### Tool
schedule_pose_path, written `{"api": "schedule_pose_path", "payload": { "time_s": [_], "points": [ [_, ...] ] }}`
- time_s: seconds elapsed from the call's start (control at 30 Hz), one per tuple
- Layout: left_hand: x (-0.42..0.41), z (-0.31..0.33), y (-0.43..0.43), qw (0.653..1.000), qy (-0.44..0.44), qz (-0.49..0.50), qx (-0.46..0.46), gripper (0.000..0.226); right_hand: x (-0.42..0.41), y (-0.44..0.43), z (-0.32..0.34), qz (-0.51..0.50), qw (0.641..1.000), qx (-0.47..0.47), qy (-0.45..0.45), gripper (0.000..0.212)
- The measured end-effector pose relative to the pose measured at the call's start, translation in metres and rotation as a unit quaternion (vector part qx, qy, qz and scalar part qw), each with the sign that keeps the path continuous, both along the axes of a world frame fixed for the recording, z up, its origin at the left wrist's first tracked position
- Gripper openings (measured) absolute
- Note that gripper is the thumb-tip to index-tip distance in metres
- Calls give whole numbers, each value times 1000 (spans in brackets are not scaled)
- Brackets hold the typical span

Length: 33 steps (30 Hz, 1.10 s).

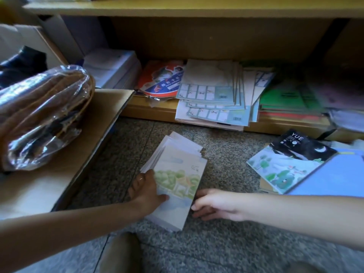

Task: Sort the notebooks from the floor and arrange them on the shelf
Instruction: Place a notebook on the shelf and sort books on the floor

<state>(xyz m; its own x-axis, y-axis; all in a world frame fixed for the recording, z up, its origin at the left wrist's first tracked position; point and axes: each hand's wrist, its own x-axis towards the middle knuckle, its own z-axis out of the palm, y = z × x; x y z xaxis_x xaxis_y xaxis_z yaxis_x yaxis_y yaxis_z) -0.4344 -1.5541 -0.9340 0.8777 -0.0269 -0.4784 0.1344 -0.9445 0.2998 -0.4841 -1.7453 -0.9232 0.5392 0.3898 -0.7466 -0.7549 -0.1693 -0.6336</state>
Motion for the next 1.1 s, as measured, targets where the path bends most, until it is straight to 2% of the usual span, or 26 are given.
{"api": "schedule_pose_path", "payload": {
  "time_s": [0.07,0.13,0.2,0.27,0.37,0.47,0.57,0.63,0.7,0.77,0.87,0.93,1.03,1.1],
  "points": [
    [7,1,3,998,-1,25,-50,89,-4,-4,4,11,1000,3,-3,34],
    [9,4,6,991,-15,35,-130,68,-12,-8,5,8,1000,-3,-18,30],
    [7,14,7,979,-28,16,-203,50,-21,-15,8,-30,999,-12,-40,44],
    [-2,33,4,956,0,-1,-292,55,-29,-24,13,-66,994,-37,-83,63],
    [-21,69,-6,880,127,19,-457,80,-35,-39,28,-96,978,-66,-175,79],
    [-27,108,-17,844,107,-35,-525,90,-32,-50,49,-158,954,-37,-251,79],
    [-19,151,-26,815,16,-100,-570,89,-18,-53,84,-221,913,47,-340,77],
    [-7,179,-31,794,-54,-109,-596,85,0,-54,112,-224,880,80,-410,81],
    [10,201,-33,777,-115,-73,-615,76,26,-53,136,-233,855,68,-458,80],
    [31,218,-36,761,-164,-27,-627,59,53,-49,158,-253,830,50,-495,71],
    [63,238,-40,734,-205,13,-647,48,94,-40,185,-277,809,27,-518,55],
    [88,243,-39,728,-235,43,-643,43,119,-34,197,-271,808,3,-523,56],
    [132,247,-34,742,-266,100,-607,40,155,-26,213,-250,809,-32,-531,68],
    [158,254,-31,751,-251,132,-597,37,176,-21,224,-214,794,-73,-565,54]
  ]
}}
